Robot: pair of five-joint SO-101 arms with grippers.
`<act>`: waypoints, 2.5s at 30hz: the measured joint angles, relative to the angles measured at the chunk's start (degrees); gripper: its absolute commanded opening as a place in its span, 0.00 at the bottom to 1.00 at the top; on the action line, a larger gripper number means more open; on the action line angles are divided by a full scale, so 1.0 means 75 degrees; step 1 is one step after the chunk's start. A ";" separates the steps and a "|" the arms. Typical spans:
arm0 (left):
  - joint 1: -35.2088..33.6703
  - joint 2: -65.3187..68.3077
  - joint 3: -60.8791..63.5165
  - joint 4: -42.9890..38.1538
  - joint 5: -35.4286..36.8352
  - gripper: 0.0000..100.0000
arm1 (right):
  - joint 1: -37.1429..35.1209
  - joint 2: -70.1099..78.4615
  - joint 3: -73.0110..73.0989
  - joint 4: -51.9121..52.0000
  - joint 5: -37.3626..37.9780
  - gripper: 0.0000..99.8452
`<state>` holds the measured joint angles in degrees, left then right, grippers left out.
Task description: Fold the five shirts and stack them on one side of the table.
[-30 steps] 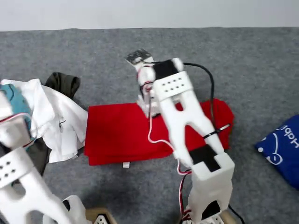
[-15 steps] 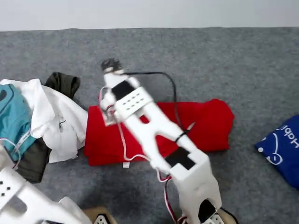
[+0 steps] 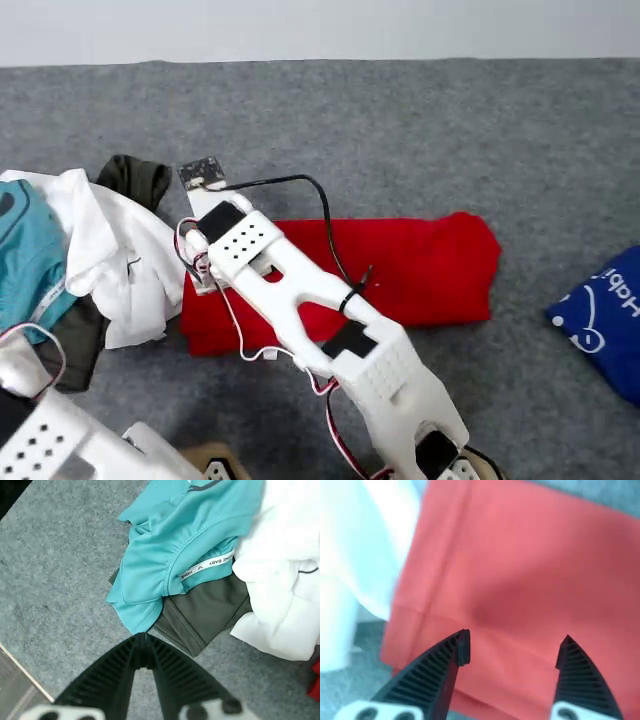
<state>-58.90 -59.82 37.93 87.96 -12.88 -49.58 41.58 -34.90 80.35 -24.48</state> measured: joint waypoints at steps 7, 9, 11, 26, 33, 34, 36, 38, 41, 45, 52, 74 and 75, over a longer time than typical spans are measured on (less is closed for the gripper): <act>0.0000 -0.0621 0.0328 0.0000 -0.0410 0.00 | -0.0516 0.0399 -0.0949 0.0305 0.0012 0.28; 0.0000 -0.0715 0.0352 0.0000 -0.0469 0.00 | -0.0692 0.0410 -0.1020 0.0340 0.0012 0.28; 0.0000 -0.0785 0.0352 0.0000 -0.0504 0.00 | -0.0821 0.0539 -0.1020 0.0352 0.0012 0.28; 0.0000 -0.0809 0.0352 0.0000 -0.0504 0.00 | -0.1102 0.1629 -0.1231 0.0316 0.0012 0.25; 0.0000 -0.0809 0.0352 0.0000 -0.0504 0.00 | -0.0961 0.1793 -0.1524 0.0340 0.0188 0.00; 0.0000 -0.0809 0.0352 0.0000 -0.0504 0.00 | -0.0903 0.1793 -0.1547 0.0340 0.0270 0.01; 0.0000 -0.0809 0.0352 0.0000 -0.0504 0.00 | -0.0856 0.1817 -0.1559 0.0340 0.0410 0.01; 0.0000 -0.0809 0.0352 0.0000 -0.0504 0.00 | -0.0797 0.1864 -0.1582 0.0387 0.0481 0.01; 0.0000 -0.0809 0.0352 0.0000 -0.0504 0.00 | -0.0703 0.1899 -0.1653 0.0504 0.0516 0.01; 0.0000 -0.0809 0.0352 0.0000 -0.0504 0.00 | -0.0527 0.1958 -0.2098 0.1149 0.0551 0.01; 0.0000 -0.0809 0.0352 0.0012 -0.0504 0.00 | -0.0035 0.1981 -0.3341 0.2649 0.0563 0.01; 0.0000 -0.0809 0.0352 0.0047 -0.1067 0.00 | 0.2251 -0.2626 0.1348 0.2684 0.0762 0.01; 0.0000 -0.0809 0.0352 0.0047 -0.1067 0.00 | 0.2415 -0.2673 0.1606 0.2684 0.0762 0.01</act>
<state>-58.90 -65.89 40.57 88.31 -20.88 -31.47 21.54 -22.86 100.48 -18.77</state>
